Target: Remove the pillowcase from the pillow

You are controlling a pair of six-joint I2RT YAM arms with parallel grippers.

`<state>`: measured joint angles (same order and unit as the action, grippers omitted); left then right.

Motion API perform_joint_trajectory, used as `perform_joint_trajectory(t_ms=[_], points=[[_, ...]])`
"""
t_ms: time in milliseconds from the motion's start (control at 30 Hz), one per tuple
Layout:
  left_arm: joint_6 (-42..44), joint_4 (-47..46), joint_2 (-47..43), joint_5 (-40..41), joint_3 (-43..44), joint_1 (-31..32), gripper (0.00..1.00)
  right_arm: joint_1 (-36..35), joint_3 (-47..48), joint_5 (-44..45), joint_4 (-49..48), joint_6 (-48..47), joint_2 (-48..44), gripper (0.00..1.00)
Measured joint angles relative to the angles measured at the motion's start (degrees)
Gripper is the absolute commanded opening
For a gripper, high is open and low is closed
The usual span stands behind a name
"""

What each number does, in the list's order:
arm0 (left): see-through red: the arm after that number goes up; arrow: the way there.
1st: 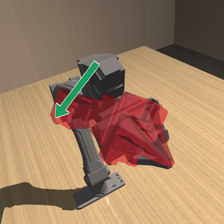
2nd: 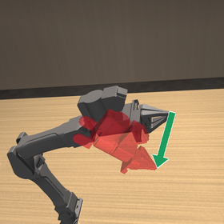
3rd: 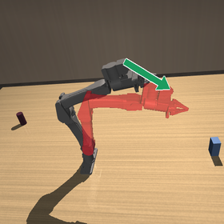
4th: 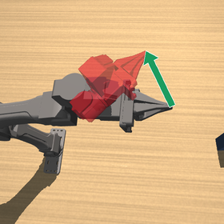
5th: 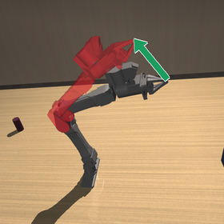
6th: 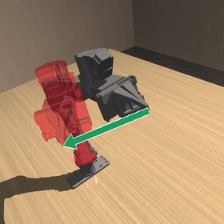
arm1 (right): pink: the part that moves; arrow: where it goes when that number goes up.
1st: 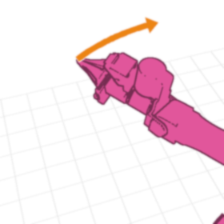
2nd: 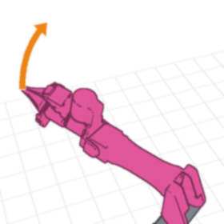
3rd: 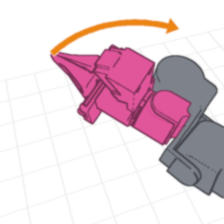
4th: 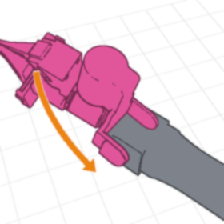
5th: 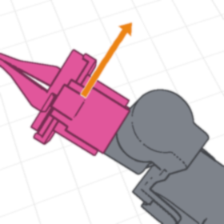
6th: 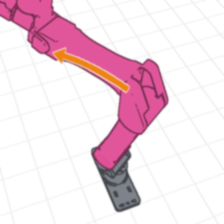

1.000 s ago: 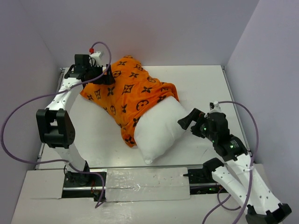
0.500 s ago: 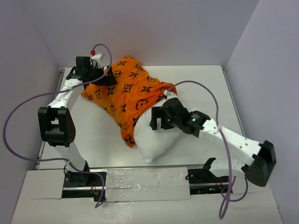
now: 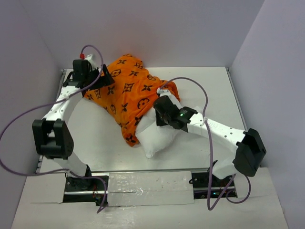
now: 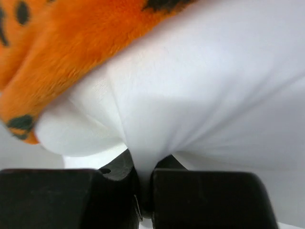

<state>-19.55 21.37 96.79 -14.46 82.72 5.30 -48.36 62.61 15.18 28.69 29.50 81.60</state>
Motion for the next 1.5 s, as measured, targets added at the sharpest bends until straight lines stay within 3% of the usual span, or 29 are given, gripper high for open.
perform_joint_trajectory(t_ms=[133, 233, 433, 567, 700, 900, 933, 1067, 1200, 1267, 1500], points=[[-12.0, -0.2, -12.6, 6.6, -13.0, -0.7, 0.99, 2.5, 7.2, 0.4, 1.3, 0.1, -1.0, 0.0], [-20.1, -5.6, -19.9, 6.8, -24.5, -2.5, 0.99, 6.2, 12.4, -1.7, 3.1, 0.4, -0.8, 0.0], [-27.0, -10.1, -23.1, 2.6, -39.8, -5.2, 0.99, 12.0, 20.5, -6.7, 7.7, 0.8, 2.3, 0.0], [-32.5, -22.1, -27.0, -3.3, -50.6, -5.1, 0.99, 12.5, 25.4, -9.3, 10.5, 0.9, 5.0, 0.0], [-40.5, -39.0, -25.1, -8.3, -59.1, -5.1, 0.99, 12.6, 30.9, -11.9, 13.1, 0.9, 7.4, 0.0], [-48.5, -61.7, -12.5, -11.9, -59.7, -5.1, 0.95, 13.5, 36.9, -14.6, 15.7, 1.5, 9.9, 0.0], [-49.9, -65.6, -10.2, -12.6, -59.7, -5.1, 0.91, 13.7, 37.3, -14.8, 16.0, 1.6, 10.1, 0.0], [-55.2, -79.5, -0.2, -15.2, -58.1, -5.1, 0.62, 14.3, 37.5, -15.3, 17.1, 2.1, 10.5, 0.0], [-60.0, -88.6, 8.0, -17.2, -54.8, -5.0, 0.4, 15.3, 37.5, -17.0, 17.6, 2.7, 10.5, 0.0], [-62.5, -91.1, 10.1, -17.4, -54.6, -5.0, 0.03, 15.9, 37.5, -17.5, 17.7, 2.9, 10.5, 0.0], [-64.3, -93.9, 12.4, -17.3, -53.3, -5.0, 0.0, 16.9, 37.5, -18.2, 17.7, 2.9, 10.5, 0.0]])
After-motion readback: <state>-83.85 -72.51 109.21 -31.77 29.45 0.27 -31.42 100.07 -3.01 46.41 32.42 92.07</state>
